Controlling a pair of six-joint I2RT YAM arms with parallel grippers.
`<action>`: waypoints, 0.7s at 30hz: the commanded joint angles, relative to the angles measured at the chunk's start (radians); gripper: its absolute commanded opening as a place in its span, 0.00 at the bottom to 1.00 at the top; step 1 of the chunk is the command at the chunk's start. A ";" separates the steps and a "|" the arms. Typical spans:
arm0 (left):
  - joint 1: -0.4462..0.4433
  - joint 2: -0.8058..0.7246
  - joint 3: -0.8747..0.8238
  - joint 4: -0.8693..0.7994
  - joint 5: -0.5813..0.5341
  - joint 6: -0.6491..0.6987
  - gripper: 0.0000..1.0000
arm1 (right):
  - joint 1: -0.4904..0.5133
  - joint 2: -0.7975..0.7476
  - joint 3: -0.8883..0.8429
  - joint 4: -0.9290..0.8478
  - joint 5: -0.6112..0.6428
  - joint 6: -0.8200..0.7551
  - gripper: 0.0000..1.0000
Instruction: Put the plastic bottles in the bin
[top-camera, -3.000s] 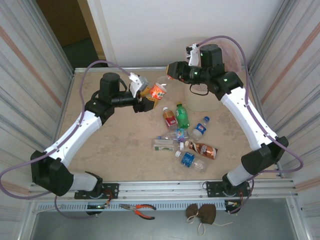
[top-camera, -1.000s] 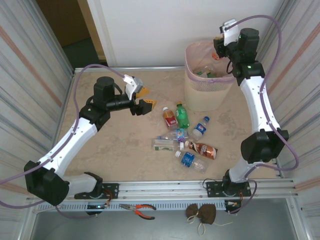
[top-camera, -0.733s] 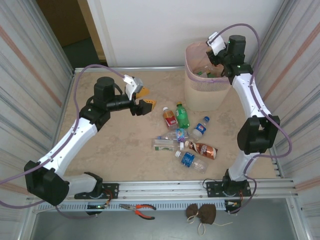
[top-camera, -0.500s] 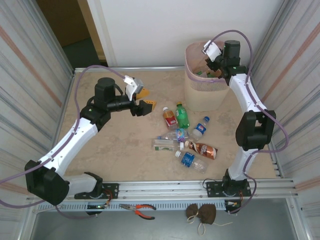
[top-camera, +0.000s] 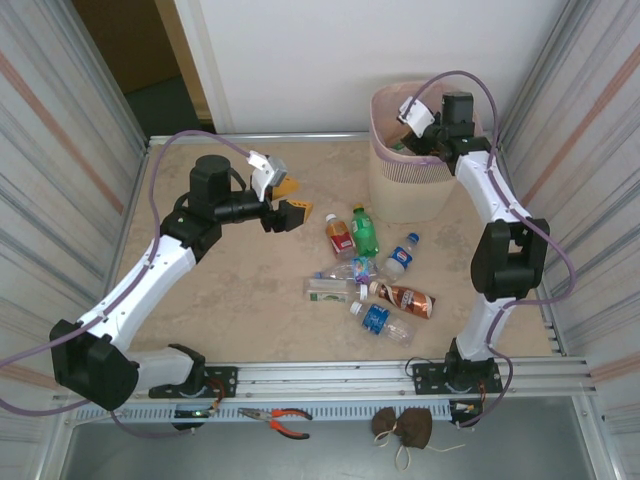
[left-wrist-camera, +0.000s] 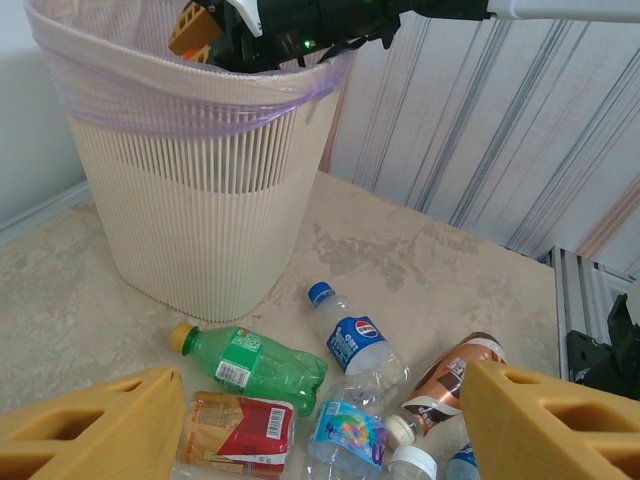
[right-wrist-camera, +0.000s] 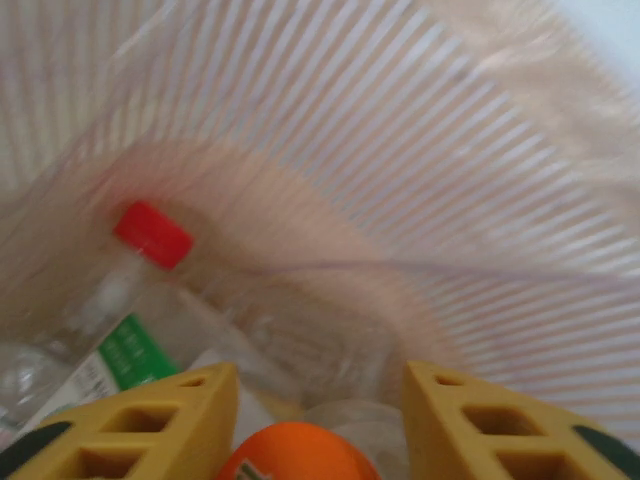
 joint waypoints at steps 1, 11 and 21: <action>0.004 -0.010 0.002 0.007 0.014 -0.009 0.73 | -0.012 -0.054 0.023 -0.132 -0.070 0.073 0.57; 0.002 -0.024 0.002 0.009 0.017 -0.015 0.73 | -0.028 -0.170 0.060 -0.161 -0.152 0.229 0.72; -0.016 -0.011 0.015 -0.020 -0.016 -0.002 0.73 | -0.061 -0.243 0.086 -0.115 -0.049 0.602 0.71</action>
